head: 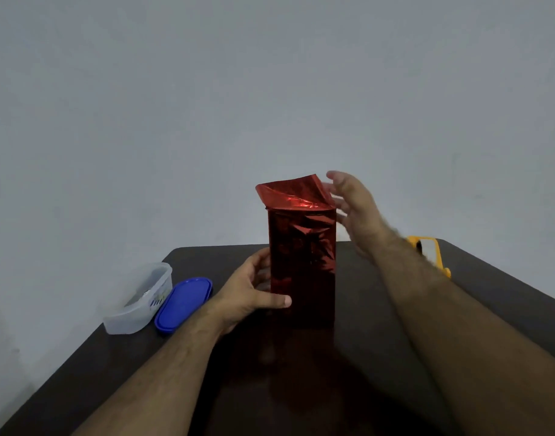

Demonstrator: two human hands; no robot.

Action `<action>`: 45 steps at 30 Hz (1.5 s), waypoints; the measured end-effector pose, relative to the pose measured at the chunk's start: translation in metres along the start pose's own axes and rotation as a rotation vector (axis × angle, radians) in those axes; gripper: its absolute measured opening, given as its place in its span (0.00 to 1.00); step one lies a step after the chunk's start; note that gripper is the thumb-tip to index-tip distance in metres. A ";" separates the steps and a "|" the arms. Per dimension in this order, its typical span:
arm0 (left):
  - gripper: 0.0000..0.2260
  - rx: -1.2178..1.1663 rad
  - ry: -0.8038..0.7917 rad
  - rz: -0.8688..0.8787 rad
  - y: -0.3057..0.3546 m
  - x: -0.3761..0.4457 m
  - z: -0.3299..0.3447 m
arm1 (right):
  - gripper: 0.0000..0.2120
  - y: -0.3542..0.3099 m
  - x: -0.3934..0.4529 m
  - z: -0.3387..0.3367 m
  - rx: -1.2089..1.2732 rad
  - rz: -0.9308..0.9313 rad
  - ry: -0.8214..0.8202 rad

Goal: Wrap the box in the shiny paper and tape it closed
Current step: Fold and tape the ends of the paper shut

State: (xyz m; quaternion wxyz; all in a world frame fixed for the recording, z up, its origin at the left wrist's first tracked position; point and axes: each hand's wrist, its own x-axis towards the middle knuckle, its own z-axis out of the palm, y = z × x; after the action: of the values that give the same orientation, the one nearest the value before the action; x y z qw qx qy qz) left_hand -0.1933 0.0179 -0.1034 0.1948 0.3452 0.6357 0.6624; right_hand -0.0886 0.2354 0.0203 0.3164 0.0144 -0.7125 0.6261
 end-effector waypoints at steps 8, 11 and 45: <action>0.38 0.041 0.032 0.208 0.067 0.039 0.002 | 0.22 -0.061 0.032 0.021 -0.597 -0.121 -0.216; 0.36 0.152 -0.056 0.183 0.084 0.059 -0.002 | 0.16 -0.065 0.042 0.034 -0.896 -0.184 -0.111; 0.45 0.120 -0.043 0.232 0.088 0.085 -0.017 | 0.24 -0.069 0.038 0.008 -0.676 -0.248 -0.226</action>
State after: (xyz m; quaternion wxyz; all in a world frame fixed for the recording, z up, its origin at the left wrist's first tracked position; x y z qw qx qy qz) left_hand -0.2481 0.0551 0.0014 0.1093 0.4417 0.6256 0.6337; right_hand -0.0938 0.2277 0.0991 0.2963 0.0643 -0.9022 0.3069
